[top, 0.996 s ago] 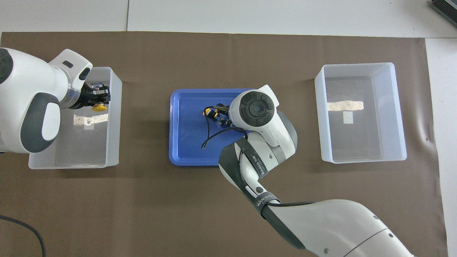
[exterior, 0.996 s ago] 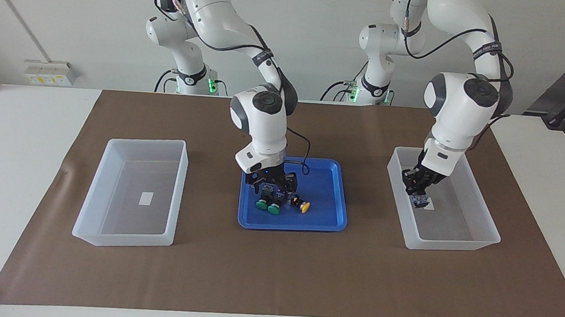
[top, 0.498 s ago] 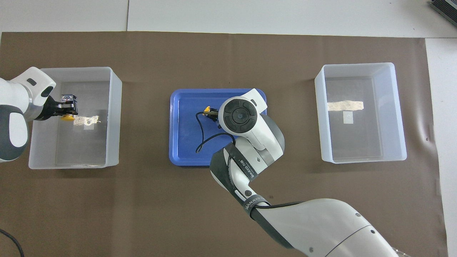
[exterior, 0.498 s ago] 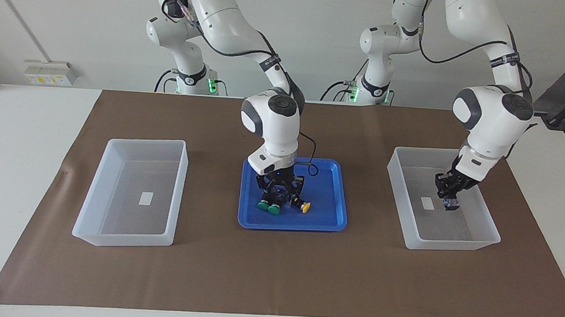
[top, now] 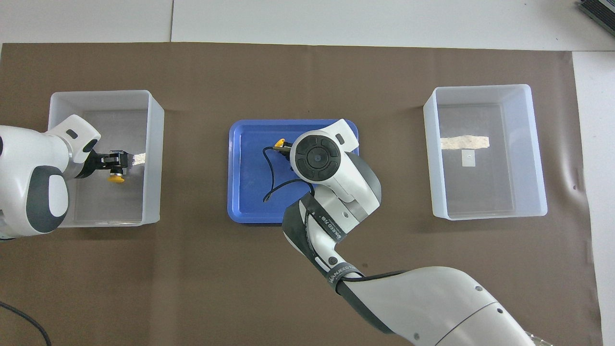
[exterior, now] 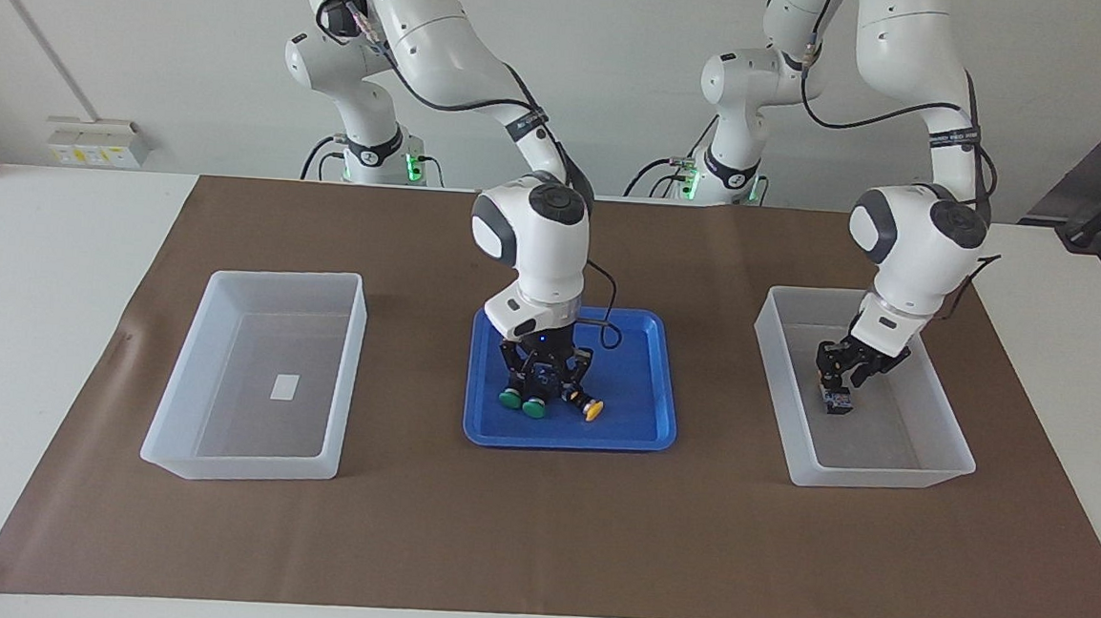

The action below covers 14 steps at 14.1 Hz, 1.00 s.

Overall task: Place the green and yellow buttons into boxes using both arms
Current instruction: 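Drop the yellow button into the nearby box with the left gripper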

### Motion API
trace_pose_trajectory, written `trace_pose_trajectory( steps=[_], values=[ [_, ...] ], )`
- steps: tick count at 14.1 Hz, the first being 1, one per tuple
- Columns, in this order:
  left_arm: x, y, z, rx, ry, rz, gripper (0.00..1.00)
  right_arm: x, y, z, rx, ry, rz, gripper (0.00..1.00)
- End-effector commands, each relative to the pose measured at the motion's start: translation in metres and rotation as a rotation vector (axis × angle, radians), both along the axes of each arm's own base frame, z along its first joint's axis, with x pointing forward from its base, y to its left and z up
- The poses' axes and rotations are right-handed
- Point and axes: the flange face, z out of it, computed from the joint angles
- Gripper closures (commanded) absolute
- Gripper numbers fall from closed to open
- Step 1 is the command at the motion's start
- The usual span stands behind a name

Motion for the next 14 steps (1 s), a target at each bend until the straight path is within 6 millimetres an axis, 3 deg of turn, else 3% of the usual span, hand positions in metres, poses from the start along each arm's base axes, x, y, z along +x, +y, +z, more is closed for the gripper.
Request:
trace_pose_trajectory(
  steps=[1,3,7,9,14],
  values=[
    [0.005,-0.002,0.014,-0.004,-0.036,-0.015,0.0,0.005,0.001,-0.002,-0.016,-0.017,-0.017,0.46],
    [0.013,-0.005,0.035,-0.005,-0.042,-0.019,0.0,0.005,0.001,-0.002,-0.025,-0.028,-0.023,0.46],
    [0.039,-0.014,0.102,-0.021,-0.013,0.008,0.0,0.013,-0.006,0.008,-0.028,-0.07,-0.019,0.46],
    [0.047,-0.033,0.115,-0.044,-0.006,0.084,0.0,0.009,-0.001,-0.004,-0.018,-0.074,-0.014,0.46],
    [0.046,-0.118,0.126,-0.169,-0.006,0.384,0.0,0.002,-0.004,-0.022,-0.021,-0.063,-0.011,0.5]
  ],
)
